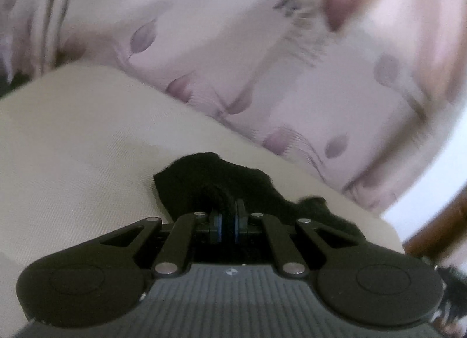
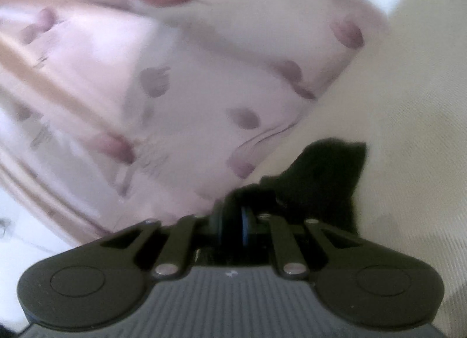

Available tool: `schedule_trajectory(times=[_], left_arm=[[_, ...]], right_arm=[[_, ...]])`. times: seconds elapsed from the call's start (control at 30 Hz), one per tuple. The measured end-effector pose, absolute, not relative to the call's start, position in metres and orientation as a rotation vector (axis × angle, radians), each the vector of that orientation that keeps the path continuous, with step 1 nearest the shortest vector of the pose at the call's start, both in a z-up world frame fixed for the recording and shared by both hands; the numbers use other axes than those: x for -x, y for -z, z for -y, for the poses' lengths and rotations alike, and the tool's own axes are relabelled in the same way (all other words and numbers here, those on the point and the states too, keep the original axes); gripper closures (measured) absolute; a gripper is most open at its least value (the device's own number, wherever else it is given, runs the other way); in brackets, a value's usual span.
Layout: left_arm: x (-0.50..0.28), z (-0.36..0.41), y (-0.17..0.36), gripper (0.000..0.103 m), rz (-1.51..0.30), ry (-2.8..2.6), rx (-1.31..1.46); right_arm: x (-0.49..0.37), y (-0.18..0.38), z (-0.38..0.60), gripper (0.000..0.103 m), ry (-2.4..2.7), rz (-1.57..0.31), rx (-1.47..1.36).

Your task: Fold small clothes

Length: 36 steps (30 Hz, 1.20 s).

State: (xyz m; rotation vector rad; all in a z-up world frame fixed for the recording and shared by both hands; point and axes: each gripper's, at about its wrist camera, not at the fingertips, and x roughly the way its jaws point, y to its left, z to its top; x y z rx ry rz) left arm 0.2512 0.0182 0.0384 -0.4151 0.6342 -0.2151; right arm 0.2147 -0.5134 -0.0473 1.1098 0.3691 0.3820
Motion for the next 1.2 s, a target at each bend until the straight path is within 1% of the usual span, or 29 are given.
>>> schedule_trajectory(times=[0.13,0.37,0.4,0.43,0.47,0.5,0.53,0.57,0.6,0.63,0.67,0.7,0.77,0.87,0.93,1.03,1.07,1.1,1.13,1.17,1.2], left_arm=[[-0.284,-0.019,-0.022,0.095,-0.657,0.17,0.425],[-0.317,-0.017,0.006,0.095,-0.69,0.133,0.423],[-0.322,-0.018,0.01,0.093,-0.689,0.126,0.425],[-0.327,-0.018,0.013,0.089,-0.691,0.126,0.419],[-0.331,-0.018,0.015,0.079,-0.7,0.124,0.414],[-0.334,-0.018,0.016,0.071,-0.708,0.125,0.417],[-0.334,-0.018,0.016,0.053,-0.705,0.135,0.425],[-0.334,-0.019,0.015,0.033,-0.694,0.148,0.435],[-0.331,-0.02,0.014,0.023,-0.676,0.152,0.441],[-0.327,-0.021,0.01,0.005,-0.649,0.141,0.444],[-0.321,-0.023,0.006,0.001,-0.612,0.128,0.449],[-0.315,-0.026,0.002,0.001,-0.566,0.132,0.462],[-0.307,-0.032,-0.005,0.001,-0.528,0.162,0.477],[-0.296,-0.037,-0.014,0.001,-0.529,0.175,0.443],[-0.281,-0.037,-0.015,0.001,-0.538,0.201,0.408],[-0.26,-0.03,-0.007,0.001,-0.556,0.248,0.344],[-0.251,-0.028,-0.002,0.002,-0.55,0.262,0.325],[-0.244,-0.025,0.003,0.002,-0.539,0.262,0.298],[-0.233,-0.02,0.009,0.002,-0.519,0.239,0.267],[-0.225,-0.018,0.014,0.002,-0.502,0.213,0.252],[-0.218,-0.017,0.021,0.002,-0.486,0.194,0.25]], right_arm=[[-0.257,0.068,0.52,0.091,-0.32,-0.41,-1.144],[-0.307,0.106,0.528,0.09,-0.228,-0.469,-1.224],[-0.312,0.111,0.529,0.089,-0.218,-0.469,-1.239],[-0.316,0.116,0.53,0.089,-0.217,-0.472,-1.253],[-0.32,0.12,0.53,0.089,-0.219,-0.479,-1.276],[-0.323,0.125,0.531,0.087,-0.217,-0.481,-1.308],[-0.323,0.129,0.532,0.083,-0.222,-0.471,-1.346],[-0.321,0.133,0.534,0.073,-0.235,-0.447,-1.386],[-0.316,0.134,0.534,0.057,-0.253,-0.41,-1.414],[-0.311,0.133,0.535,0.047,-0.264,-0.377,-1.424],[-0.304,0.132,0.536,0.025,-0.271,-0.344,-1.43],[-0.295,0.131,0.537,0.015,-0.273,-0.302,-1.437],[-0.28,0.128,0.538,0.015,-0.303,-0.231,-1.453],[-0.26,0.114,0.536,0.015,-0.318,-0.221,-1.351],[-0.247,0.092,0.523,0.016,-0.402,-0.23,-1.184],[-0.241,0.048,0.467,0.018,-0.487,-0.358,-0.742],[-0.24,0.037,0.441,0.027,-0.513,-0.401,-0.599],[-0.241,0.029,0.413,0.041,-0.557,-0.441,-0.471],[-0.243,0.024,0.391,0.048,-0.591,-0.468,-0.399],[-0.246,0.022,0.37,0.057,-0.616,-0.493,-0.347],[-0.251,0.022,0.351,0.064,-0.628,-0.518,-0.309]])
